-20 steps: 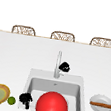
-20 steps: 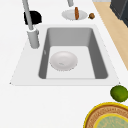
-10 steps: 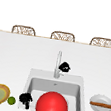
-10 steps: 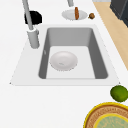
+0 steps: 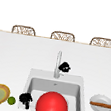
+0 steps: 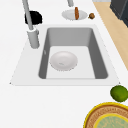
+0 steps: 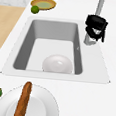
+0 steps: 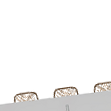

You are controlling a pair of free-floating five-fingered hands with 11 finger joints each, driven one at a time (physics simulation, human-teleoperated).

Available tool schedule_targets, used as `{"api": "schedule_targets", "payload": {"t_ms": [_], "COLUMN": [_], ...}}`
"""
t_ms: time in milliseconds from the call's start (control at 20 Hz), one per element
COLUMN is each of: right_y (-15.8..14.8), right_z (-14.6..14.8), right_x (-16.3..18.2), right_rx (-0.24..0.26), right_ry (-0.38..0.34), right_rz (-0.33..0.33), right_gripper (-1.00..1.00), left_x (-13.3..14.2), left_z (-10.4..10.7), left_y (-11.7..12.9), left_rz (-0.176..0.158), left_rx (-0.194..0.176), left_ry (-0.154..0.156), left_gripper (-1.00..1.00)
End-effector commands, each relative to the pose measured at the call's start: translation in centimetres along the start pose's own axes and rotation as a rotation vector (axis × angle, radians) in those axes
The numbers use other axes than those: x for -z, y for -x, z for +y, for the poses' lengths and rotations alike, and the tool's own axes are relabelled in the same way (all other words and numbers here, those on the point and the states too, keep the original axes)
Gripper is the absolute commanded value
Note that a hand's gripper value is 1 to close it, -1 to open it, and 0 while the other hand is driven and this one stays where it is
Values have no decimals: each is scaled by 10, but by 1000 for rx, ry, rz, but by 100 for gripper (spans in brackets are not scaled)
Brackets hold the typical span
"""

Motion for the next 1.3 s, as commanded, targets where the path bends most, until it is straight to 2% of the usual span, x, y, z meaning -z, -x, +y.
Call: {"api": "schedule_targets", "payload": {"t_ms": [0, 50, 100, 150, 250, 600, 750, 850, 950, 1000, 1050, 1100, 1150, 1250], "right_y": [-9, -10, -7, -4, 2, 36, 50, 49, 45, 47, 44, 50, 53, 55], "right_z": [-12, -12, -8, -8, -11, -29, -33, -30, -30, -32, -30, -29, -26, -25], "right_x": [-10, -7, -6, -2, -5, -9, -10, -10, -10, -10, -16, -9, -11, -14], "right_rx": [-2, -5, -2, 0, -13, -24, -5, 1, -40, -44, -41, -1, 42, 59], "right_ry": [7, 22, 15, -36, -45, -141, -158, -145, -138, -142, -145, -174, -177, -177], "right_rz": [-12, -22, -12, 8, 29, -62, -98, -82, -66, -62, -64, -119, -145, -170], "right_gripper": [100, 100, -100, -100, -100, -100, -100, -100, -100, -100, -100, -100, -100, -100], "left_x": [0, 0, 0, 0, 0, 0, 0, 0, 0, 0, 0, 0, 0, 0], "left_z": [0, 0, 0, 0, 0, 0, 0, 0, 0, 0, 0, 0, 0, 0], "left_y": [0, 0, 0, 0, 0, 0, 0, 0, 0, 0, 0, 0, 0, 0], "left_rz": [0, 0, 0, 0, 0, 0, 0, 0, 0, 0, 0, 0, 0, 0], "left_rx": [0, 0, 0, 0, 0, 0, 0, 0, 0, 0, 0, 0, 0, 0], "left_ry": [0, 0, 0, 0, 0, 0, 0, 0, 0, 0, 0, 0, 0, 0], "left_gripper": [0, 0, 0, 0, 0, 0, 0, 0, 0, 0, 0, 0, 0, 0]}}
